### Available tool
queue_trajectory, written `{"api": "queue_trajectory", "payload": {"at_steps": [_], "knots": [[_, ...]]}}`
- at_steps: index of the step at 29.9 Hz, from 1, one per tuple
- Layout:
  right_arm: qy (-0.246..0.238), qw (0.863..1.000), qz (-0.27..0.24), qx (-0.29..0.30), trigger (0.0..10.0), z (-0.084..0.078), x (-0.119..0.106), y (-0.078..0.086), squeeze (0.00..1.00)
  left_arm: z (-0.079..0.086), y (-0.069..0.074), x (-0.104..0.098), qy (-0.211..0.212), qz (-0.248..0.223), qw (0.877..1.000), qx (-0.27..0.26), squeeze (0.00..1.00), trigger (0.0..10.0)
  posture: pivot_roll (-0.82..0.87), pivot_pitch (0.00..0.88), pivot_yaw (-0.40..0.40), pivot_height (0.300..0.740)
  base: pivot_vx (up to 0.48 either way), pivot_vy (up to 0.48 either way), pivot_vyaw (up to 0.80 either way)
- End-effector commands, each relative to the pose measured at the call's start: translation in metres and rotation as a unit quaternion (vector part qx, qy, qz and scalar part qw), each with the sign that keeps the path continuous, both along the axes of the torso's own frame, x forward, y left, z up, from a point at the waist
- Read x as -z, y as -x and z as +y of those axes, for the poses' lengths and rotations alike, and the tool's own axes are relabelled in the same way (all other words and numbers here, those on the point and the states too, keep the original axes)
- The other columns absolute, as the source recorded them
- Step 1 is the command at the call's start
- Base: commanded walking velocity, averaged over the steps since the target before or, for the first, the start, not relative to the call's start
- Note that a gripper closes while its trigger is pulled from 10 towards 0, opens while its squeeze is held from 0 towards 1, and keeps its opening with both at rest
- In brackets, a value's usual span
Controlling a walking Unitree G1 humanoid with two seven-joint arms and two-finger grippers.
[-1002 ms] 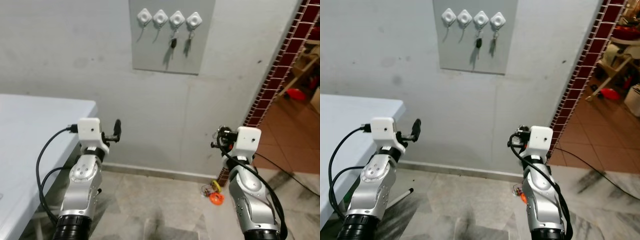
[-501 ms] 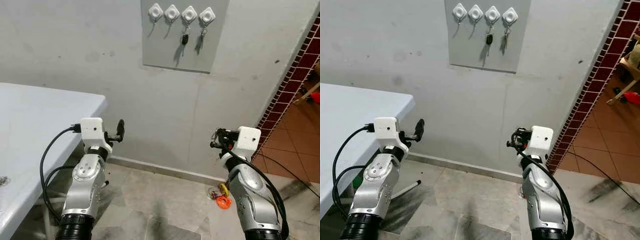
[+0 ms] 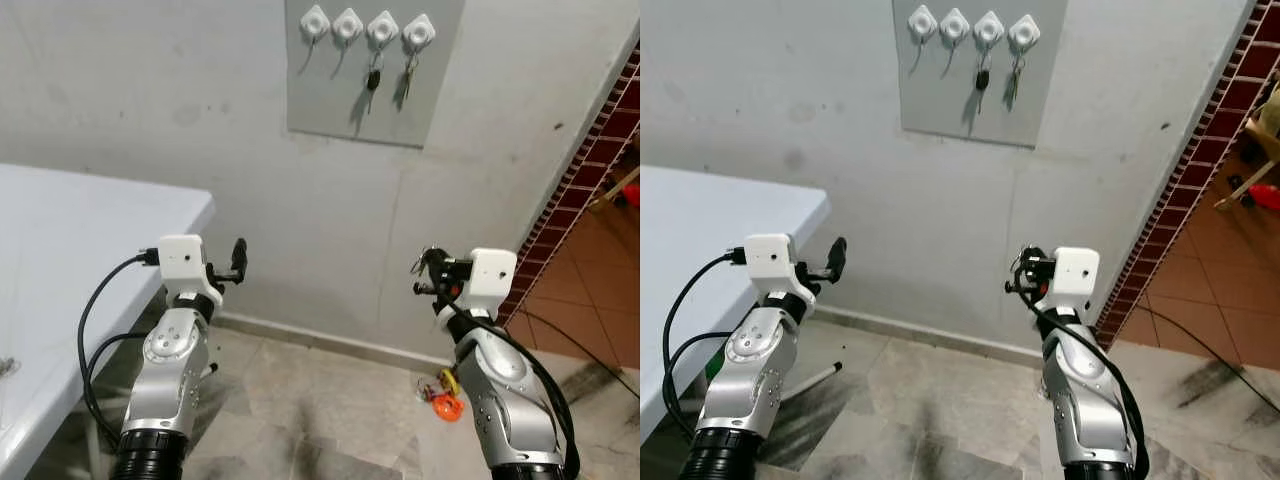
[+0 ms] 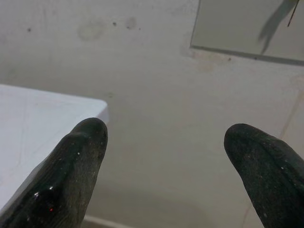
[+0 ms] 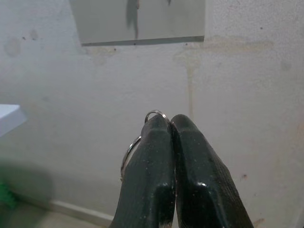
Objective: Hang keys on a hook
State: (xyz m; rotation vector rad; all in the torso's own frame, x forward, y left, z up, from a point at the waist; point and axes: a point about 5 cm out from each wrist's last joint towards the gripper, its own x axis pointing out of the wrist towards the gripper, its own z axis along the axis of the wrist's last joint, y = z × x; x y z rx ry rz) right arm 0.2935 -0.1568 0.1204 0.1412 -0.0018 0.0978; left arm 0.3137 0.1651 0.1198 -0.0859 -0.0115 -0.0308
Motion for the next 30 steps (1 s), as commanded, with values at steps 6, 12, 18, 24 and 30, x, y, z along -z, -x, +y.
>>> {"api": "queue_trajectory", "payload": {"at_steps": [6, 12, 18, 24, 30], "knots": [[0.008, 1.000, -0.023, -0.012, 10.0, 0.0040, -0.0079, 0.0013, 0.00, 0.0012, -0.0015, -0.0060, -0.001, -0.008, 1.000, 0.001, 0.00, 10.0, -0.02, 0.000, -0.011, 0.732, 0.350, 0.000, 0.00], [0.009, 1.000, -0.025, -0.012, 10.0, 0.0042, -0.0079, 0.0016, 0.00, 0.0015, -0.0015, -0.0065, -0.001, -0.007, 1.000, 0.000, 0.00, 10.0, -0.01, 0.000, -0.011, 0.732, 0.349, 0.000, 0.00], [0.009, 1.000, -0.027, -0.014, 10.0, 0.0047, -0.0085, 0.0012, 0.00, 0.0022, -0.0018, -0.0069, 0.002, -0.007, 1.000, -0.002, 0.00, 10.0, -0.01, 0.000, -0.012, 0.732, 0.348, 0.000, 0.00], [0.010, 0.999, -0.028, -0.015, 10.0, 0.0048, -0.0088, 0.0010, 0.00, 0.0026, -0.0012, -0.0069, 0.002, -0.007, 1.000, -0.004, 0.00, 10.0, -0.01, 0.000, -0.013, 0.732, 0.351, 0.000, 0.00], [0.010, 0.999, -0.029, -0.017, 10.0, 0.0051, -0.0090, 0.0015, 0.00, 0.0023, -0.0004, -0.0066, 0.004, -0.007, 1.000, -0.005, 0.00, 10.0, -0.01, 0.000, -0.016, 0.732, 0.351, 0.000, 0.00]]}}
